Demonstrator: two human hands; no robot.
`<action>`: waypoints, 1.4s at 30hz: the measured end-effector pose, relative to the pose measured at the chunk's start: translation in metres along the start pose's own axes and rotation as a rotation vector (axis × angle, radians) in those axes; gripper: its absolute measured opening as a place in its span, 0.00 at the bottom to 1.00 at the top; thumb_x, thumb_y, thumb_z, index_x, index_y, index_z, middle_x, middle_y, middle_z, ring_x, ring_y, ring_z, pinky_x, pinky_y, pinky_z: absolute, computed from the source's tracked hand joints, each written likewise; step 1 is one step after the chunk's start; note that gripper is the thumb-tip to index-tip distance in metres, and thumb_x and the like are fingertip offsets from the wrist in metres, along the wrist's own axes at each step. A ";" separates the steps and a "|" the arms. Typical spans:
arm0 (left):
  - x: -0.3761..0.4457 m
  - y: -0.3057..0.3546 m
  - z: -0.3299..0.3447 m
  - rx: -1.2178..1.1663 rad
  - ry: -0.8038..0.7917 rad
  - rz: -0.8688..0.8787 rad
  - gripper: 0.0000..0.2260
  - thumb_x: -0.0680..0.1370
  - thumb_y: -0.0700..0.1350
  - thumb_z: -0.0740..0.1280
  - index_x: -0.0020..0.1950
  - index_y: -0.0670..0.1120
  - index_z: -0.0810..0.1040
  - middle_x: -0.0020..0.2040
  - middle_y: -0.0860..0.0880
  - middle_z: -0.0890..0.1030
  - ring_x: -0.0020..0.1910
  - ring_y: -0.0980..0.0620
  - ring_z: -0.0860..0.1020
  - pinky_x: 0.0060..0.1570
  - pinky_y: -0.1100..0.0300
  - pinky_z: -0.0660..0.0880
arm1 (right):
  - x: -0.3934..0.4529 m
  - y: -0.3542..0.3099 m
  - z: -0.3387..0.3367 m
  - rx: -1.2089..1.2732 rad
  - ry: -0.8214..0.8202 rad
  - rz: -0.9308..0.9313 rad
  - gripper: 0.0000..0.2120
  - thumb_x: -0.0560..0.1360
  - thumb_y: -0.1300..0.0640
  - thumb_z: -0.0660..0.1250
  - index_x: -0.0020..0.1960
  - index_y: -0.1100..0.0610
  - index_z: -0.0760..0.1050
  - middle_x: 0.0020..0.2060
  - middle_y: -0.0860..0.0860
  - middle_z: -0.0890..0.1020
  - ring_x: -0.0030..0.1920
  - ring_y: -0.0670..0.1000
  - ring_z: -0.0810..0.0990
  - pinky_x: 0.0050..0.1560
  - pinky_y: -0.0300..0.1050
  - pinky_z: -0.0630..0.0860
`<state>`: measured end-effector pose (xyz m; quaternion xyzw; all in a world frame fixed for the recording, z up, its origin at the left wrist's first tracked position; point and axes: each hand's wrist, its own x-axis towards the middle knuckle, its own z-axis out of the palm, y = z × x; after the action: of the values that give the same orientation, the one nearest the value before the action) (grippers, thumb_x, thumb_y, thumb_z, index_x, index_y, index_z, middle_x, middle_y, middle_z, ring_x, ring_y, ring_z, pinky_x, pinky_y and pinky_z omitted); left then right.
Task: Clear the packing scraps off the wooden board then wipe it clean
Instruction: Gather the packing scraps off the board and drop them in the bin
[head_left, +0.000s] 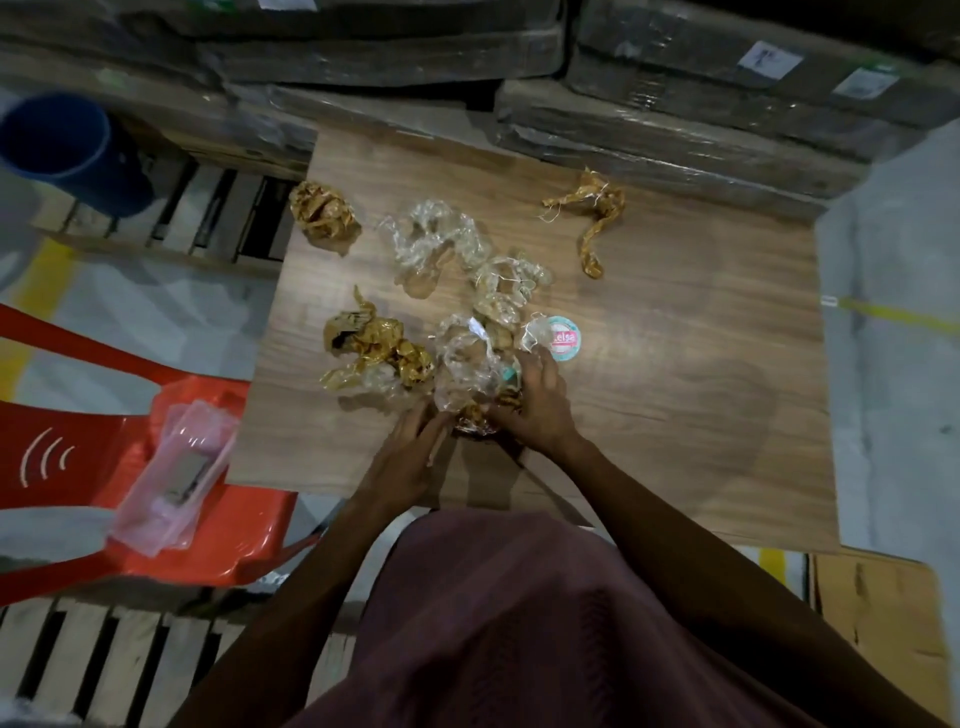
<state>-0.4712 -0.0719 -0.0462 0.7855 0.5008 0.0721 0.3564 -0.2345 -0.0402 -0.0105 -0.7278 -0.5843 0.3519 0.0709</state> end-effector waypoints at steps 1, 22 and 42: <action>-0.003 -0.001 -0.002 -0.052 0.016 -0.006 0.34 0.74 0.35 0.68 0.77 0.56 0.64 0.80 0.43 0.58 0.77 0.41 0.63 0.67 0.44 0.73 | -0.001 0.002 0.004 -0.025 0.003 -0.001 0.50 0.67 0.32 0.70 0.81 0.51 0.56 0.80 0.60 0.52 0.78 0.65 0.56 0.71 0.65 0.65; 0.108 0.084 -0.003 -0.178 0.034 0.188 0.35 0.70 0.56 0.74 0.74 0.45 0.70 0.77 0.42 0.64 0.73 0.42 0.66 0.67 0.49 0.70 | -0.016 0.053 -0.047 0.432 0.536 0.279 0.17 0.77 0.58 0.69 0.66 0.56 0.77 0.64 0.60 0.73 0.56 0.54 0.79 0.58 0.48 0.80; 0.214 0.074 -0.078 0.205 0.106 0.007 0.56 0.61 0.81 0.59 0.82 0.56 0.49 0.82 0.44 0.39 0.80 0.37 0.39 0.74 0.34 0.39 | -0.007 0.048 -0.012 -0.107 0.146 0.173 0.62 0.64 0.30 0.75 0.81 0.47 0.38 0.79 0.62 0.47 0.77 0.67 0.58 0.72 0.60 0.67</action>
<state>-0.3484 0.1276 0.0057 0.8147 0.5208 0.0632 0.2470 -0.1893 -0.0573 -0.0234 -0.8018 -0.5307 0.2712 0.0437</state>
